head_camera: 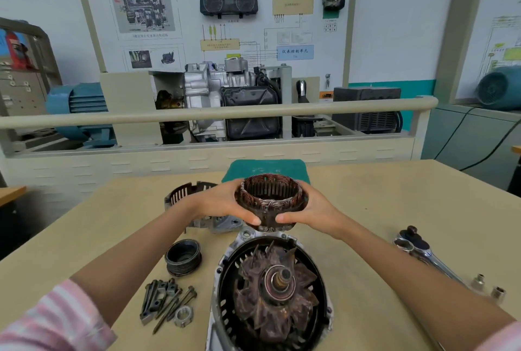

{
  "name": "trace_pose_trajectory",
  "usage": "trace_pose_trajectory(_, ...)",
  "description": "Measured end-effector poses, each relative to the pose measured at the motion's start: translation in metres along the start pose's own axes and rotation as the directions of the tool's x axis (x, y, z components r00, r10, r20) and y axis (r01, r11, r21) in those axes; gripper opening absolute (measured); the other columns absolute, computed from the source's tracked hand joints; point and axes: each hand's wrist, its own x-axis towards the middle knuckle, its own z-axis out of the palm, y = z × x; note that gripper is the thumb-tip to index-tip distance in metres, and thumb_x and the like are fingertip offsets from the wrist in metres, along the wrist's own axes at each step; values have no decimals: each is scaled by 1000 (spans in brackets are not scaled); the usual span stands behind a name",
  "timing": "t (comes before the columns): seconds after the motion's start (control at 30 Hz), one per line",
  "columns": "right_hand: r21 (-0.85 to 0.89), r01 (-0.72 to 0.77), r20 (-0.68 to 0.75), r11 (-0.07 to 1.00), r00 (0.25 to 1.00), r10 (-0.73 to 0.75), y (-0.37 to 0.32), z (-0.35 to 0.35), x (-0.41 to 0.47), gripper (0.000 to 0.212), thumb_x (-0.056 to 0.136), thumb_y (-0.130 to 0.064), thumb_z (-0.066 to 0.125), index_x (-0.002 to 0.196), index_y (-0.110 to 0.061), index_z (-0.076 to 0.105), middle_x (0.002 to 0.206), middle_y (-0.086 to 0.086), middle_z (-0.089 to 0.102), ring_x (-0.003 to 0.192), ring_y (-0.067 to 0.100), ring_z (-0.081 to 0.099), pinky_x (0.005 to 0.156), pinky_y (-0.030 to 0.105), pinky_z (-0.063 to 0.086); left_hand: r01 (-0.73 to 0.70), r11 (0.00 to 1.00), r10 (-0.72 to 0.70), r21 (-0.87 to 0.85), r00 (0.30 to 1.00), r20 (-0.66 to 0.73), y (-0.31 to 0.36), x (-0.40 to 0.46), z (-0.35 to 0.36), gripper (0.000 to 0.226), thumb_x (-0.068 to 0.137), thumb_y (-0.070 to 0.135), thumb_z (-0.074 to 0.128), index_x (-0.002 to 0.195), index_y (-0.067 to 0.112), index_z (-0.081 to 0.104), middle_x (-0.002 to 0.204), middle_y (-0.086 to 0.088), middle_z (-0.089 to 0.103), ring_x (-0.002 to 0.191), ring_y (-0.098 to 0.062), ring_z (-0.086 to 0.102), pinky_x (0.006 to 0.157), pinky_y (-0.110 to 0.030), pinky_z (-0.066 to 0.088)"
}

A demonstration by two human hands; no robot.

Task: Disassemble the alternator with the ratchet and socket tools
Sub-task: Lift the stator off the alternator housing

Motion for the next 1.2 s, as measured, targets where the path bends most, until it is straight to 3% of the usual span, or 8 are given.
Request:
trace_pose_trajectory(0.13,-18,-24,-13,1000,1000,24,16,0,0,82,54,-22,90,124,-27,47,117,-13,59,104,-5,58,88,12,46,42,999,-42,18,999,-20,-13,12,12,92,63,28,87,140,26,36,133,14,49,121,-4,48,105,-27,36)
trace_pose_trajectory(0.3,-27,-40,14,999,999,40,37,4,-6,84,52,-32,89,123,-37,44,118,-18,59,109,-5,56,95,16,42,55,997,-56,48,998,21,-25,20,27,86,74,26,79,141,26,25,124,28,34,115,14,41,88,4,29)
trace_pose_trajectory(0.47,-99,-38,47,994,998,43,44,2,-2,87,51,-41,88,125,-41,41,123,-19,55,115,-4,51,100,20,39,-9,996,6,-84,999,-32,-33,24,44,73,77,15,77,132,33,32,132,17,44,121,1,46,102,-11,37)
trace_pose_trajectory(0.63,-177,-79,2,981,997,81,36,0,-2,84,61,-32,86,126,-40,34,120,-21,50,113,0,49,93,10,35,-4,995,-9,-104,992,-122,-33,19,52,70,83,15,70,136,29,26,134,16,37,119,0,38,91,1,32)
trace_pose_trajectory(0.73,-215,-50,-37,975,998,43,27,8,-16,69,73,-25,79,119,-41,30,111,-31,42,102,-10,43,77,-9,26,67,982,-88,-179,989,-115,-28,4,53,67,92,13,57,147,15,19,152,-3,26,139,-17,27,113,-28,24)
trace_pose_trajectory(0.93,-207,-55,-129,977,991,29,2,21,-53,15,97,-29,45,112,-32,41,102,-17,48,101,2,47,74,2,34,-25,895,-96,-445,964,-249,1,-60,46,31,97,29,46,127,23,54,126,2,62,117,-13,57,98,-26,43)
trace_pose_trajectory(1.07,-50,-95,-96,994,991,90,-15,30,-82,15,99,-36,37,106,-38,50,107,-25,53,102,-9,49,81,7,36,-248,957,221,-150,959,-175,34,-114,53,51,79,62,58,128,48,49,131,28,51,120,9,47,94,-14,43)
trace_pose_trajectory(1.2,135,-141,-44,981,988,148,-24,46,-101,22,100,-28,37,104,-27,59,113,-5,62,106,7,56,94,25,42,-249,957,267,146,957,-118,55,-134,89,72,71,71,59,135,55,31,131,43,32,122,19,34,95,-7,38)
